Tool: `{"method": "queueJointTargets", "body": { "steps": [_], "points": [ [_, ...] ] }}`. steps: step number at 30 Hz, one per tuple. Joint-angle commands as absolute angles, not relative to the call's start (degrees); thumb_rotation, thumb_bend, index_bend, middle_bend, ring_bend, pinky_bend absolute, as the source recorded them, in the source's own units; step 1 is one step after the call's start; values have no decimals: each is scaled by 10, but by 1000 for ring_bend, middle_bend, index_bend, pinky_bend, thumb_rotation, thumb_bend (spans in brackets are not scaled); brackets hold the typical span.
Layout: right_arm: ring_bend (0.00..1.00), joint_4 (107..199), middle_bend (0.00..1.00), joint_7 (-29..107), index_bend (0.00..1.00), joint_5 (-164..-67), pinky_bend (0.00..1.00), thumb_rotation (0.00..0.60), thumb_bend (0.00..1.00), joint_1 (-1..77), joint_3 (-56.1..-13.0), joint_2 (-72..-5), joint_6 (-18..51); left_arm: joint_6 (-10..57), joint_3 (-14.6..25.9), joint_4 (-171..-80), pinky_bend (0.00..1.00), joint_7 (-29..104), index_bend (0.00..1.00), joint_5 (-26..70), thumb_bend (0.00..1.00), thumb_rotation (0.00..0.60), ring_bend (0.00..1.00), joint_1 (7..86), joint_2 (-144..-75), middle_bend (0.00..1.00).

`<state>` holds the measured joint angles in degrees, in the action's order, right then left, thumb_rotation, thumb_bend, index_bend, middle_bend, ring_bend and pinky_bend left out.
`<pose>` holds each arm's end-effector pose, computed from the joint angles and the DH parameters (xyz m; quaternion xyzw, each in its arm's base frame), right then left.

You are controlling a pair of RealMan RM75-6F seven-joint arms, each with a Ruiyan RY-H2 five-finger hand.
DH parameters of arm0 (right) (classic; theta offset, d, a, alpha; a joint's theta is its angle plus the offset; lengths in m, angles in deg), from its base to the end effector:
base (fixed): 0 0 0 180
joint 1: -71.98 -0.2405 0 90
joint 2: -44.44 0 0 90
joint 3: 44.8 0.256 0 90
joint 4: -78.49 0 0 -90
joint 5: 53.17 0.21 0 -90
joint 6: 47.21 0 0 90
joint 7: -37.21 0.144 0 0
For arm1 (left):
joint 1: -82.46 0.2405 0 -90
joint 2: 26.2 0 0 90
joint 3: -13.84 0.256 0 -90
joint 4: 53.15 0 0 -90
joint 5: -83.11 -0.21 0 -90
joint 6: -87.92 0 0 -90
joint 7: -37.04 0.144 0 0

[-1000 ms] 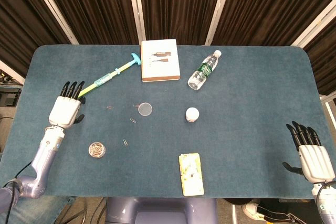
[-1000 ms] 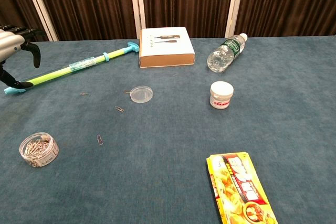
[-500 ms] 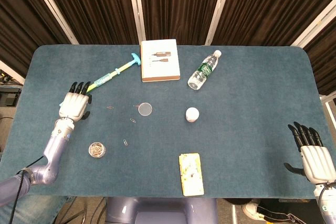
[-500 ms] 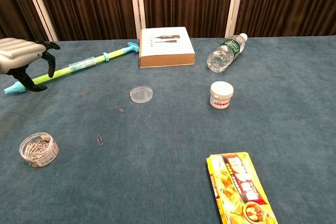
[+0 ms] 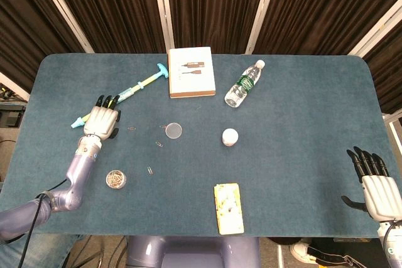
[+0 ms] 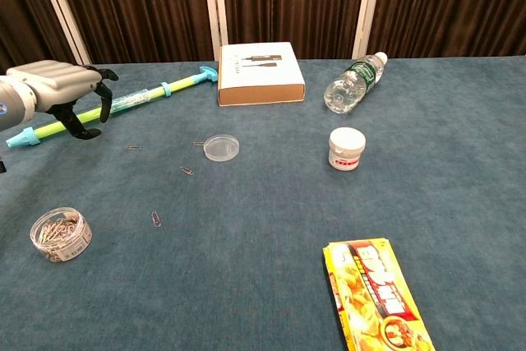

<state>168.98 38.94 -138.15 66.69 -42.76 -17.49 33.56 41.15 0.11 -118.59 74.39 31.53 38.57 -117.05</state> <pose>-0.3271 -0.1807 0.1647 0.6109 -0.4029 0.3506 0.5844 -0.2201 0.4061 0.0071 -0.7422 -0.3126 -0.2054 0.5561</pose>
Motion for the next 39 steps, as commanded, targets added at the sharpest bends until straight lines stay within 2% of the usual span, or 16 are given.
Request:
{"method": "queueJointTargets", "body": {
  "steps": [1, 9, 20, 39],
  "points": [
    [0, 1689, 0, 391, 0, -1381, 0, 600, 0, 668, -428, -174, 335, 421, 2, -1166, 33, 760, 451, 337, 327, 600, 0, 372, -1185, 0],
    [0, 1687, 0, 395, 0, -1382, 0, 600, 0, 669, -428, -174, 336, 435, 8, -1131, 33, 772, 430, 366, 302, 600, 0, 352, -1210, 0],
    [0, 1689, 0, 389, 0, -1382, 0, 600, 0, 670, -429, -174, 336, 451, 22, -1103, 37, 776, 462, 370, 343, 600, 0, 329, -1236, 0],
    [0, 1690, 0, 387, 0, -1388, 0, 600, 0, 671, -431, -176, 338, 455, 37, -1076, 42, 788, 457, 383, 345, 600, 0, 315, -1254, 0]
  ]
}}
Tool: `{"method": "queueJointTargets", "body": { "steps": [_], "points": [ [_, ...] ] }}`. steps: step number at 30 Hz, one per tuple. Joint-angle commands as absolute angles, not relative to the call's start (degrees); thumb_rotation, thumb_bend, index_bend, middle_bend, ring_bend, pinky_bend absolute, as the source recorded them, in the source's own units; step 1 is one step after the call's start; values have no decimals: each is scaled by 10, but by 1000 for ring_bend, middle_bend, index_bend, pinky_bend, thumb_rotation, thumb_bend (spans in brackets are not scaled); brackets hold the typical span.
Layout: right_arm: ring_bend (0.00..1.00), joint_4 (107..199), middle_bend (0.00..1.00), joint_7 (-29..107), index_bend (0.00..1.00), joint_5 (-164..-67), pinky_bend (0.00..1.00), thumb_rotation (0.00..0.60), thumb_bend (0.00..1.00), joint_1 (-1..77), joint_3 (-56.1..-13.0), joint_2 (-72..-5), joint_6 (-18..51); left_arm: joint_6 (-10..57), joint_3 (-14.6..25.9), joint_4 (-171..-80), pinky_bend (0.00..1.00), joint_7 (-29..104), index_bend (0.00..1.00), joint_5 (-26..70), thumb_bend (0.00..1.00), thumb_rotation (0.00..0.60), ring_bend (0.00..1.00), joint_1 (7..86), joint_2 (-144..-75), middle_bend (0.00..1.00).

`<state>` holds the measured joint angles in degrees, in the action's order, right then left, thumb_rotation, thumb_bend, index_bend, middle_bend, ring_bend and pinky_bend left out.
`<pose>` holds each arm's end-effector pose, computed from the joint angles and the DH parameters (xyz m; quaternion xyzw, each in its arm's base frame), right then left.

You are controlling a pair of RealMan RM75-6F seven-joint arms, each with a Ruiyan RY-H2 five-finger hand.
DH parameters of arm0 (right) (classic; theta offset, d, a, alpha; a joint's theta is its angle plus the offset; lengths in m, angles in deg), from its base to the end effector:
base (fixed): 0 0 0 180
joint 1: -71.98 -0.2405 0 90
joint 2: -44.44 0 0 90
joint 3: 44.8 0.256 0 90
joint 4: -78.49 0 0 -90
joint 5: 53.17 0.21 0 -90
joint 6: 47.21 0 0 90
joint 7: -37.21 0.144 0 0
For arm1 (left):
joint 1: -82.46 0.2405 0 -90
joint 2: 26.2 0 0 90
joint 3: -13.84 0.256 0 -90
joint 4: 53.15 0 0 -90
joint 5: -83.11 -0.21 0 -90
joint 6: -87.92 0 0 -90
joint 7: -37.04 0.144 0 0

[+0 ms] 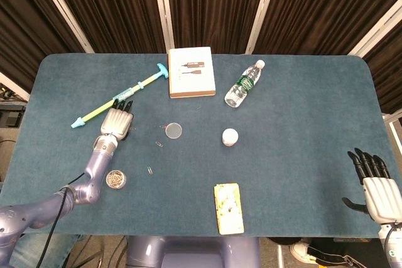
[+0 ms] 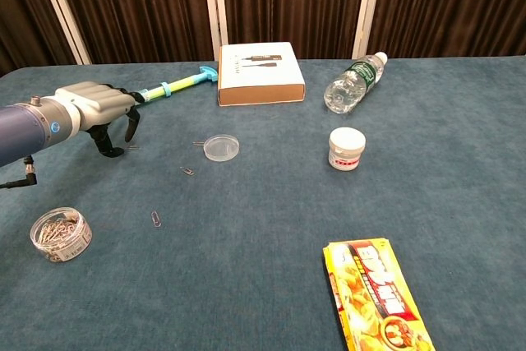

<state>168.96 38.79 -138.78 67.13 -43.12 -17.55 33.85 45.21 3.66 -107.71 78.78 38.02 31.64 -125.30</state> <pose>-0.3273 -0.1769 0.1635 0.6136 -0.4026 0.3488 0.5828 -0.2063 0.4217 -0.0370 -0.7703 -0.2919 -0.1573 0.5447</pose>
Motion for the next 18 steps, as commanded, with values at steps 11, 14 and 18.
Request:
{"method": "queueJointTargets", "body": {
  "steps": [11, 14, 18],
  "points": [
    [0, 1691, 0, 384, 0, -1388, 0, 600, 0, 671, -431, -176, 338, 468, 39, -1071, 39, 799, 444, 407, 344, 600, 0, 301, -1256, 0],
    [0, 1691, 0, 384, 0, -1385, 0, 600, 0, 670, -430, -176, 335, 469, 39, -1069, 37, 800, 440, 409, 344, 600, 0, 298, -1258, 0],
    [0, 1691, 0, 387, 0, -1384, 0, 600, 0, 671, -429, -175, 337, 470, 43, -1061, 36, 800, 441, 408, 345, 600, 0, 295, -1263, 0]
  ]
}}
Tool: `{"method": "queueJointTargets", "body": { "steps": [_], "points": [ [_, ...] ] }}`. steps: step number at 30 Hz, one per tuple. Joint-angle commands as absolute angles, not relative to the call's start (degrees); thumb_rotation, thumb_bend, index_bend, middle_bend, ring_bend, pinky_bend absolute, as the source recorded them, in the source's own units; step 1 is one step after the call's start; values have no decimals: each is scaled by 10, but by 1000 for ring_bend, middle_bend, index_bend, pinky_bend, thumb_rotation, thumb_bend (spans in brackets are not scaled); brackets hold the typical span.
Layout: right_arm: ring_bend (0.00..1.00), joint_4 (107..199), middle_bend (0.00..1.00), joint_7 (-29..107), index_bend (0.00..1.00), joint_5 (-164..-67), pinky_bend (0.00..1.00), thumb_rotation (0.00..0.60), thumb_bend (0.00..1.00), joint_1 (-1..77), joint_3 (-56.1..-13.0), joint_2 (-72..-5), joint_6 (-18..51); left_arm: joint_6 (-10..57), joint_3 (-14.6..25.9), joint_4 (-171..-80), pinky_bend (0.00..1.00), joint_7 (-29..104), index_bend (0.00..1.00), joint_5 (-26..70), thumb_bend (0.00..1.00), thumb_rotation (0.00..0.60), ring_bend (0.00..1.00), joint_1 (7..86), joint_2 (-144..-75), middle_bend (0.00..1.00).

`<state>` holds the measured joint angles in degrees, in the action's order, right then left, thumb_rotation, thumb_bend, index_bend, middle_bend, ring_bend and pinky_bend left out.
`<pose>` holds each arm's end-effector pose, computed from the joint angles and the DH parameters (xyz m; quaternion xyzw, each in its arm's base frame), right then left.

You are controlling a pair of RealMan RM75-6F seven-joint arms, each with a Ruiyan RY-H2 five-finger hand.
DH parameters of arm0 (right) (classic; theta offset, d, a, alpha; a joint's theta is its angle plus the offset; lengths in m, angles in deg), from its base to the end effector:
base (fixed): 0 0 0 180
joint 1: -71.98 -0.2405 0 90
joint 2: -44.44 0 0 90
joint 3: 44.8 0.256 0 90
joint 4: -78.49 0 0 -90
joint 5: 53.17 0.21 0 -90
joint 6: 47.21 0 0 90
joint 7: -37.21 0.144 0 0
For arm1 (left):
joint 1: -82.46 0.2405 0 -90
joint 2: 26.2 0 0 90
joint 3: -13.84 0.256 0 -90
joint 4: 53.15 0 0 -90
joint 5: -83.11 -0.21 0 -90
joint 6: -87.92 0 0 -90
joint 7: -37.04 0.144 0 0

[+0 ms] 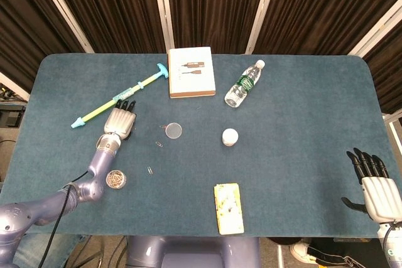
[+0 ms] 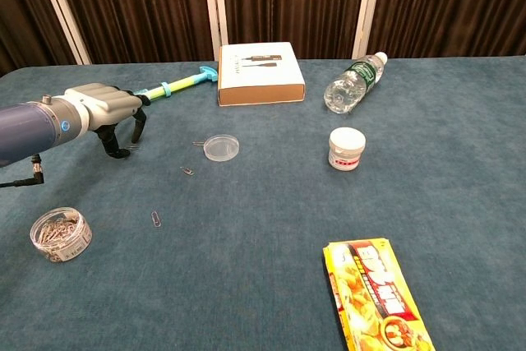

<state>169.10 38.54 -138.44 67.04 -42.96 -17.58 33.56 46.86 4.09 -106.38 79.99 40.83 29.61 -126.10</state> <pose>-0.3274 -0.1779 0.1631 0.6128 -0.4037 0.3474 0.5838 -0.1996 0.4271 -0.0424 -0.7752 -0.2939 -0.1486 0.5390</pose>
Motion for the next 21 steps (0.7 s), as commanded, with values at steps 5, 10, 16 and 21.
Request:
{"method": "queueJointTargets", "body": {
  "steps": [5, 10, 16, 21],
  "points": [
    [0, 1689, 0, 393, 0, -1381, 0, 600, 0, 673, -426, -175, 342, 478, 49, -1053, 35, 803, 477, 412, 347, 600, 0, 292, -1267, 0],
    [0, 1688, 0, 393, 0, -1381, 0, 600, 0, 672, -427, -175, 339, 479, 51, -1050, 34, 804, 516, 415, 363, 600, 0, 291, -1268, 0],
    [0, 1689, 0, 393, 0, -1383, 0, 600, 0, 673, -427, -174, 340, 483, 54, -1038, 35, 809, 554, 425, 369, 600, 0, 289, -1272, 0],
    [0, 1689, 0, 392, 0, -1383, 0, 600, 0, 670, -428, -174, 335, 482, 57, -1028, 35, 809, 594, 425, 379, 600, 0, 289, -1276, 0]
  ]
}}
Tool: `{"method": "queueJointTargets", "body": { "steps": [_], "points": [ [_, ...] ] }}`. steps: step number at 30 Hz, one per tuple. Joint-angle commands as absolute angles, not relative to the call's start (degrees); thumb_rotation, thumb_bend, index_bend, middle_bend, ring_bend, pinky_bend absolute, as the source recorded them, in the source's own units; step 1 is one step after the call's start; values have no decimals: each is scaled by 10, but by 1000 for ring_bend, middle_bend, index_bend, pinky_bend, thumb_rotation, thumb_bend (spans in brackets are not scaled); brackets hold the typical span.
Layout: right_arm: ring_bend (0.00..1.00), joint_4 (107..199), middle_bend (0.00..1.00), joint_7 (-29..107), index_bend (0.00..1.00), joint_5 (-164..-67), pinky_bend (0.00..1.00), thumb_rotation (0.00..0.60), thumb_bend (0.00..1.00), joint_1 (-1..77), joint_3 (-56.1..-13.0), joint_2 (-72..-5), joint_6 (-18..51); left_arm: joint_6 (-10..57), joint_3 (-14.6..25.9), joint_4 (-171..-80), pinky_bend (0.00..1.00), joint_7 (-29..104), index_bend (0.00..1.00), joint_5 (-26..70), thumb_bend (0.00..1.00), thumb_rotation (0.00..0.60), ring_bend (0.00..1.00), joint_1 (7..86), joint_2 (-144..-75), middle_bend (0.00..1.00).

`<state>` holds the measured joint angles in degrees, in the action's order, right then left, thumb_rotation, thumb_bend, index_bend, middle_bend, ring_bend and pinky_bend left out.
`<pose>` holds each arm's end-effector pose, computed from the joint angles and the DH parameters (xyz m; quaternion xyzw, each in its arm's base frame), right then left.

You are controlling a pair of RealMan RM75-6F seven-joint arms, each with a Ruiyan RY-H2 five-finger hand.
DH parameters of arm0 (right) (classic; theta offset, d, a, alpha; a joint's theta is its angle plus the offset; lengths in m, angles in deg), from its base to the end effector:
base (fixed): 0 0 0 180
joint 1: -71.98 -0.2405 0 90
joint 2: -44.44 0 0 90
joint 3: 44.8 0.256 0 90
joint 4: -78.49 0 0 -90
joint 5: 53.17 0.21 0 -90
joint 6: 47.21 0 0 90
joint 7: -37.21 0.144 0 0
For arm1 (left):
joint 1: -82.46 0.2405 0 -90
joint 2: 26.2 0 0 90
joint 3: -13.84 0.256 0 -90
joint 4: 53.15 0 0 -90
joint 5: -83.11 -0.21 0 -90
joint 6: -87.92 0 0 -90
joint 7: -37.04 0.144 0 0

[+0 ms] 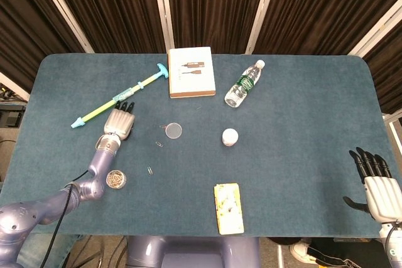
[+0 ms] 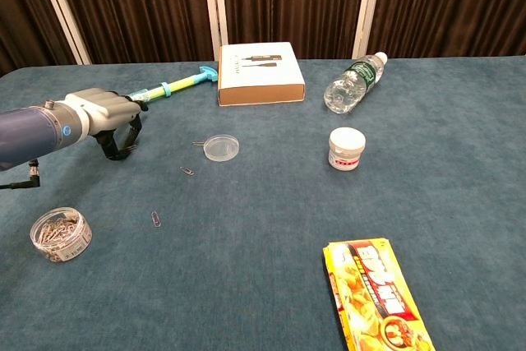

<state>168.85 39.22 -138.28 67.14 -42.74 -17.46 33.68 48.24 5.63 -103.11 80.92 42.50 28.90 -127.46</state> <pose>-0.3286 -0.1783 0.1653 0.6091 -0.4048 0.3500 0.5854 -0.2077 0.4293 -0.0467 -0.7788 -0.2890 -0.1261 0.5422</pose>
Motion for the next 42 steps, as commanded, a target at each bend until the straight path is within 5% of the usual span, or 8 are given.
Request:
{"method": "queueJointTargets", "body": {
  "steps": [1, 19, 42],
  "points": [
    [0, 1689, 0, 391, 0, -1382, 0, 600, 0, 670, -428, -174, 333, 481, 58, -1024, 35, 808, 600, 424, 383, 600, 0, 289, -1277, 0],
    [0, 1690, 0, 383, 0, -1384, 0, 600, 0, 666, -430, -177, 326, 417, 59, -1088, 37, 729, 619, 341, 408, 600, 0, 323, -1235, 0],
    [0, 1701, 0, 345, 0, -1392, 0, 600, 0, 668, -435, -188, 332, 292, 153, -1272, 36, 608, 608, 139, 409, 600, 0, 435, -1106, 0]
  ]
}}
